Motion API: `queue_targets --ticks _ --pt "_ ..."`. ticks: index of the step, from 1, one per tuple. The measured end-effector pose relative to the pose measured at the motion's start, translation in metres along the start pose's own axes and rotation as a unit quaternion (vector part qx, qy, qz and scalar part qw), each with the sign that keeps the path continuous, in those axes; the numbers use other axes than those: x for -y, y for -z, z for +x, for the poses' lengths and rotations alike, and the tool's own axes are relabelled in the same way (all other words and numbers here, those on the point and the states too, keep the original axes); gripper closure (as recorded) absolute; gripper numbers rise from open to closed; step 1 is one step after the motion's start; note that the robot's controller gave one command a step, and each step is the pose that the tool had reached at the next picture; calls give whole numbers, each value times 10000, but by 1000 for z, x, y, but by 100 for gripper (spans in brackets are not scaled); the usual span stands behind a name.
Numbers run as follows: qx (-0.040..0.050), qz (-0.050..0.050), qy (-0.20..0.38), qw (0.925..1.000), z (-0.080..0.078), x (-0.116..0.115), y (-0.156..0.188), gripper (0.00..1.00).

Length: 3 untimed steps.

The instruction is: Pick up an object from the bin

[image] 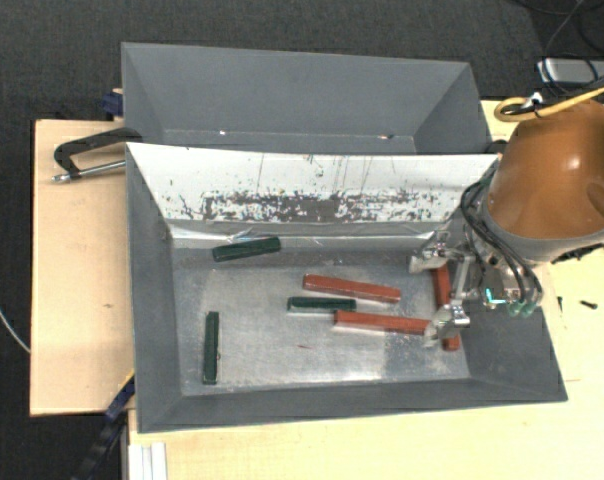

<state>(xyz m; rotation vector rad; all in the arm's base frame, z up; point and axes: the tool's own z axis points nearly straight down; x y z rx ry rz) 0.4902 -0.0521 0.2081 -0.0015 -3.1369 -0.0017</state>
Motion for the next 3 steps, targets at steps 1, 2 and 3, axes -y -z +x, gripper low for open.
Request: queue_targets --ticks 1,2,3 --pt "36 4 6 10000 -2 0 3 0" --pt "56 -2 -385 9992 -33 -15 -64 0" --pt "34 2 234 9997 -64 -34 -67 0"
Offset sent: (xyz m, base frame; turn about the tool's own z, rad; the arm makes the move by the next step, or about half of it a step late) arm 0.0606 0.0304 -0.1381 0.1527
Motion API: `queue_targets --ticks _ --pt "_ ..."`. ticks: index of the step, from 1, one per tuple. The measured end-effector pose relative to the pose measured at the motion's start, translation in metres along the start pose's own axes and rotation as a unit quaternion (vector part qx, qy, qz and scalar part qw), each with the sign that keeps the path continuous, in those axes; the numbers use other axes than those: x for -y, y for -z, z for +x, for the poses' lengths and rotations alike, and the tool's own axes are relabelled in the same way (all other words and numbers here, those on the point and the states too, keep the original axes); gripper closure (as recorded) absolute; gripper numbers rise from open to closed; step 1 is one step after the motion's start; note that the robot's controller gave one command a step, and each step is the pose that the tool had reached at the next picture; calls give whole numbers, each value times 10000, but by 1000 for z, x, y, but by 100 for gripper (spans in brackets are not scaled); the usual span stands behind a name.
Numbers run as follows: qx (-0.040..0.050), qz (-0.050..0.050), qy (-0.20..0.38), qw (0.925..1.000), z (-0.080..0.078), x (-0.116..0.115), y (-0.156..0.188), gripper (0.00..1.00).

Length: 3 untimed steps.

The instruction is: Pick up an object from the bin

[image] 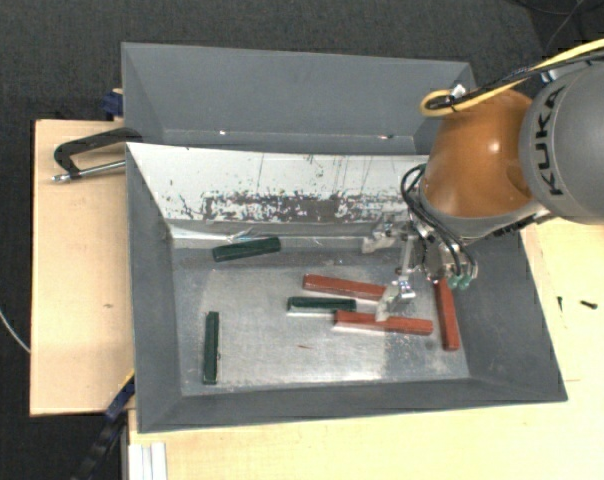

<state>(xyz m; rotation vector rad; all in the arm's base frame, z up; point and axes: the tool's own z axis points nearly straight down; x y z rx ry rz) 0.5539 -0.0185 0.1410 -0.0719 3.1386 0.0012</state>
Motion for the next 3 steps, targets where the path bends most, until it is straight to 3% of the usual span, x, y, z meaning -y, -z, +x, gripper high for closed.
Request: queue_targets --ticks 1,2,3 --pt "6 -4 -1032 9947 10 -3 -28 0" --pt "-9 -1 -258 9997 9 -6 -60 0" --pt "23 30 -1304 9915 18 -12 -64 100"
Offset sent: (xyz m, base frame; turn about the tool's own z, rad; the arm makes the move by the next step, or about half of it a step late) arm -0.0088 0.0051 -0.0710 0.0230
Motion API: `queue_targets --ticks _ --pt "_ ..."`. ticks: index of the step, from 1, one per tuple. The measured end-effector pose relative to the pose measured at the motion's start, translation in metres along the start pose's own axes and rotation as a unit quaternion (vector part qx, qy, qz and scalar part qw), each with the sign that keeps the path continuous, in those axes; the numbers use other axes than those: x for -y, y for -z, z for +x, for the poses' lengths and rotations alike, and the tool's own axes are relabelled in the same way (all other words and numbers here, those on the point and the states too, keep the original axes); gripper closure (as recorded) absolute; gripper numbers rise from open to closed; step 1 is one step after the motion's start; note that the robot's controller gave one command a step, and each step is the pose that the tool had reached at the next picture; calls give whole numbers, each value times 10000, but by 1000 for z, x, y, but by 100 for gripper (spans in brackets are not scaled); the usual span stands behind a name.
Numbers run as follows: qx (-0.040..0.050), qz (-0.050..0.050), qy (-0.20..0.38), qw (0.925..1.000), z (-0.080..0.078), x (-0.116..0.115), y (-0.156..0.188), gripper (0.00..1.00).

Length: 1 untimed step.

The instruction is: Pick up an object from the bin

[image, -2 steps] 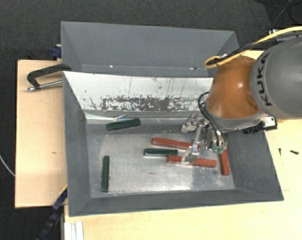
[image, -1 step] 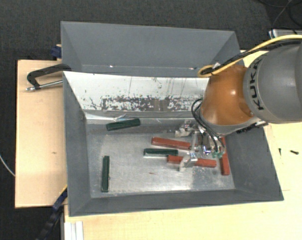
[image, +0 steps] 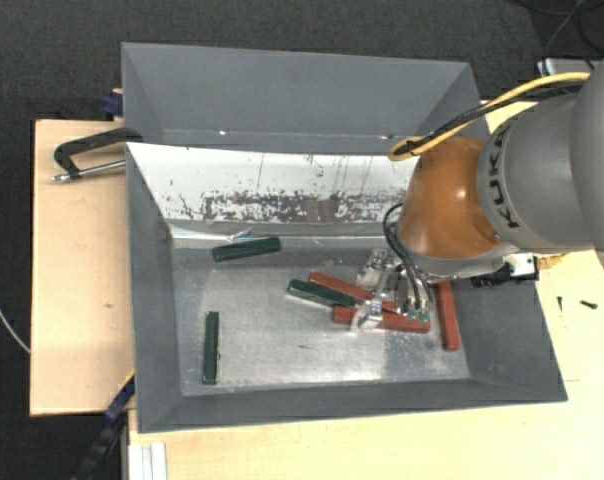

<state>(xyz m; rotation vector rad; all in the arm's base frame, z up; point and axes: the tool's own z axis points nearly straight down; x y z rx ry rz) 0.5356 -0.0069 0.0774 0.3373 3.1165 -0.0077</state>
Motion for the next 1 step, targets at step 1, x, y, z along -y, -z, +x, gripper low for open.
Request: queue_targets --ticks 1 --pt "0 -1 2 10000 0 0 0 100"
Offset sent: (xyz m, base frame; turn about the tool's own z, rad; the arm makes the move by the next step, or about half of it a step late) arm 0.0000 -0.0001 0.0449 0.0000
